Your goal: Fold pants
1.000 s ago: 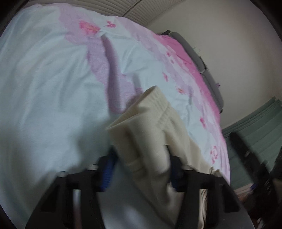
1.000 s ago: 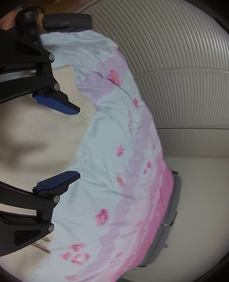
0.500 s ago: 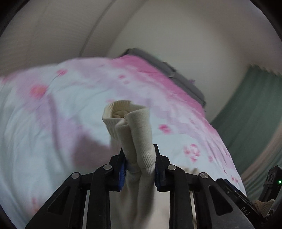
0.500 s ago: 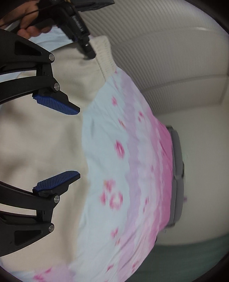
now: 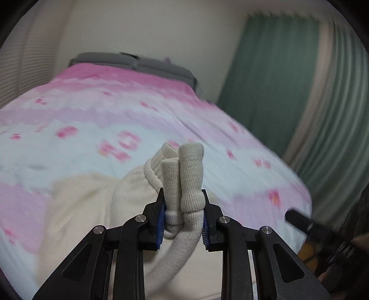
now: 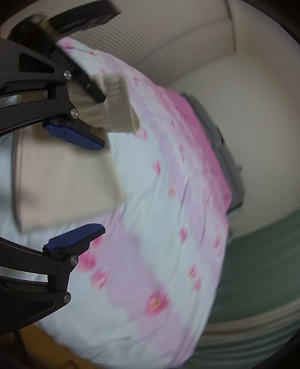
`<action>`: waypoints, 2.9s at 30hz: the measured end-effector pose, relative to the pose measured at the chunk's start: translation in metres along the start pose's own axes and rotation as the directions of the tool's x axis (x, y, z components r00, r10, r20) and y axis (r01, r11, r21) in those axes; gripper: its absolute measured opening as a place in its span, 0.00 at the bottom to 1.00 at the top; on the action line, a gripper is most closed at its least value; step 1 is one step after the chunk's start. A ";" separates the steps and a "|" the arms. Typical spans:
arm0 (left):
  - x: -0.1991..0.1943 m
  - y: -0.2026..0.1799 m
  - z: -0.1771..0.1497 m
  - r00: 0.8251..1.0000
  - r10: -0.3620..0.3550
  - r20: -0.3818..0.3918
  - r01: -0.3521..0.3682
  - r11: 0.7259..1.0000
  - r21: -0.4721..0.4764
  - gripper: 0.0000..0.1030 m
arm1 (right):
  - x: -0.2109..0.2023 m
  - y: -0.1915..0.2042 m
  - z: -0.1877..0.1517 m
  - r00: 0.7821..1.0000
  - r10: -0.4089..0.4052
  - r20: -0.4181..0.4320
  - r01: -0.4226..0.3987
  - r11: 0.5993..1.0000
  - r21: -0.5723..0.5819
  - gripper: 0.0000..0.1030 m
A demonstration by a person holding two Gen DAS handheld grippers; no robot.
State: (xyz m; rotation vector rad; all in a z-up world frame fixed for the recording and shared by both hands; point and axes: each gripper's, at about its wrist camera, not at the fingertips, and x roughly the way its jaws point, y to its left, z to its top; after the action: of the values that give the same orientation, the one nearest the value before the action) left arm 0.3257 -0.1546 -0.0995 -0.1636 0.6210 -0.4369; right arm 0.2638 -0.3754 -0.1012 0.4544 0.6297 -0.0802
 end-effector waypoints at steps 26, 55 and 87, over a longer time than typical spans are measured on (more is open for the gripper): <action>-0.042 0.025 -0.066 0.970 0.244 -0.013 -0.244 0.969 0.031 0.71 | 0.103 0.024 0.003 0.909 0.248 -0.334 -0.274 0.961 -0.031 0.78; -0.012 0.057 -0.048 0.965 0.230 -0.125 -0.236 0.971 -0.032 0.72 | 0.126 -0.053 -0.050 0.837 0.361 -0.410 -0.288 0.929 0.232 0.27; 0.042 0.161 0.075 0.897 -0.205 -0.392 0.393 0.775 0.494 0.71 | 0.032 0.141 -0.148 0.962 0.185 -0.203 -0.106 0.932 0.347 0.62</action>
State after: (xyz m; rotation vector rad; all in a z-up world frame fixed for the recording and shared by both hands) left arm 0.4560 -0.0270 -0.1058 0.3928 0.7586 -0.9623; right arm 0.2380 -0.1827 -0.1711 0.8469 0.8150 0.0104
